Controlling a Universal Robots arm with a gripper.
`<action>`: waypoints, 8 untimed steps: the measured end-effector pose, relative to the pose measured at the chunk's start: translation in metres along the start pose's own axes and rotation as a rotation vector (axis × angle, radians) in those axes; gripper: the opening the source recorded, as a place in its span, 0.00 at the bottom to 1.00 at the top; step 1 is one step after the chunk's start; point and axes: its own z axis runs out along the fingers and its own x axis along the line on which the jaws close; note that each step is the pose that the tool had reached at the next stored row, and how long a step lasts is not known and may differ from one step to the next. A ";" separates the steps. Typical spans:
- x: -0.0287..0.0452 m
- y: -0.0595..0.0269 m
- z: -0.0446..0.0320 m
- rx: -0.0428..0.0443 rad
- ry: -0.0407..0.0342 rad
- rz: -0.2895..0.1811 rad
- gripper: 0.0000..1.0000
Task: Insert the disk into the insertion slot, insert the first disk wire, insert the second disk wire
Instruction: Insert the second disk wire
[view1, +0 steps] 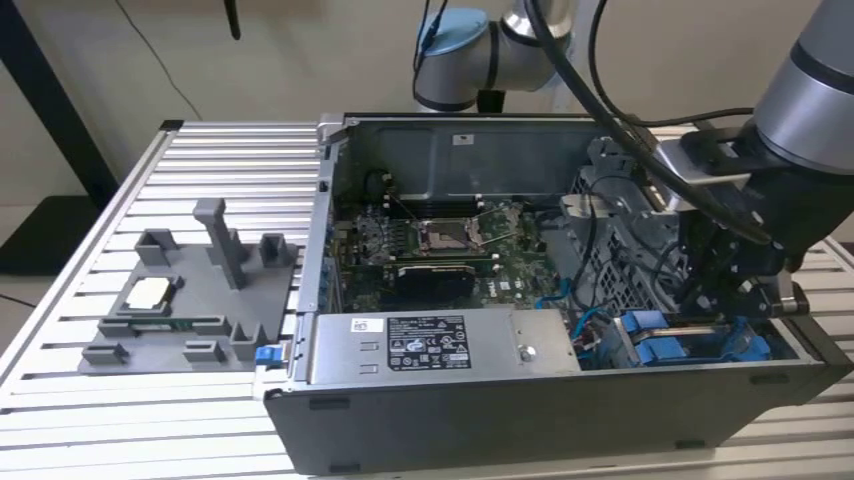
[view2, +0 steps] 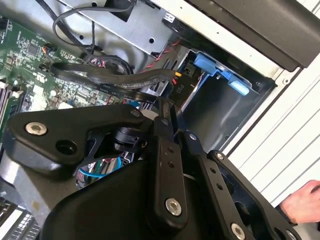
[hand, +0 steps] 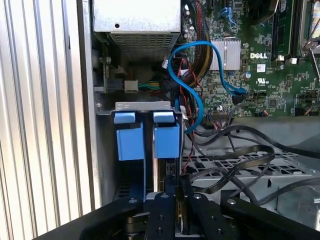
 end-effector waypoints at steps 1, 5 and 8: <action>0.0000 0.0001 0.0004 0.0000 0.0001 0.000 0.16; 0.0003 0.0004 0.0043 0.0000 0.0007 -0.001 0.16; 0.0004 0.0005 0.0057 0.0000 0.0010 -0.001 0.16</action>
